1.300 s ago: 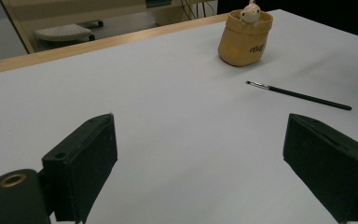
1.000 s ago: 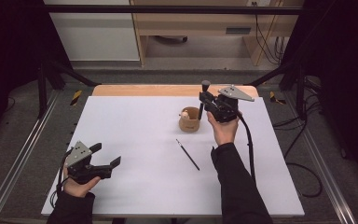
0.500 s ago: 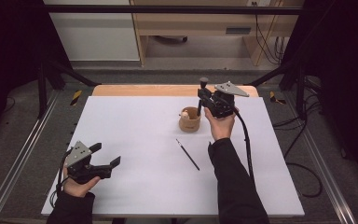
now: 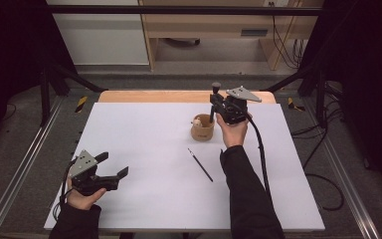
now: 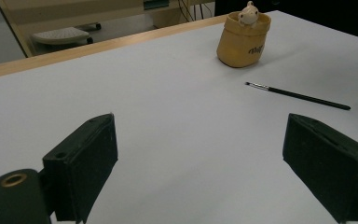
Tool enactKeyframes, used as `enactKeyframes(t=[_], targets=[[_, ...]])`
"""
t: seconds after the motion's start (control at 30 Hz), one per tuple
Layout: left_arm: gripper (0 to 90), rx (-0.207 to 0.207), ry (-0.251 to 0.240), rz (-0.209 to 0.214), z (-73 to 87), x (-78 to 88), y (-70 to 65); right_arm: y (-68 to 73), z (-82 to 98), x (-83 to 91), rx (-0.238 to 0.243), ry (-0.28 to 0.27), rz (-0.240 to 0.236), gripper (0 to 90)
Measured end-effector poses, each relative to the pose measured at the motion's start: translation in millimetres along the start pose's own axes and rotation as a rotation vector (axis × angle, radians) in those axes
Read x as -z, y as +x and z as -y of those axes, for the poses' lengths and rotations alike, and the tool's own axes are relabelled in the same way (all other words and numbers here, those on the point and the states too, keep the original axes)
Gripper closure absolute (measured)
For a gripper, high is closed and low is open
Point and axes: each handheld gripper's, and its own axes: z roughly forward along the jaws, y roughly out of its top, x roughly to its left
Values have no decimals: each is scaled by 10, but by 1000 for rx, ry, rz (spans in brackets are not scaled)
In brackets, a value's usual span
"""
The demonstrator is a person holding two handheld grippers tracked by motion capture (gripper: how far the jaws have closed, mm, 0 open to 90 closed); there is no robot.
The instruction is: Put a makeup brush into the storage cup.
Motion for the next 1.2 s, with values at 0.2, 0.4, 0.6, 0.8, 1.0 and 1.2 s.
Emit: enactKeyframes(t=[0.2,0.4,0.6,0.8,1.0,1.2], targets=[[94,-2,-3,2,-1,-3,14,-7,31,-62,-1,3,11,770],[94,-2,-4,3,2,-3,27,-17,63,-114,-3,0,16,770],[94,-2,-5,4,1,0,32,-28,121,-204,-5,8,23,770],[94,-1,-6,4,3,2,37,-21,164,-251,-3,24,25,770],[94,-4,-5,5,2,1,32,-5,197,-273,-3,40,23,770],[94,-4,-5,5,3,1,34,5,243,-324,-5,58,26,770]])
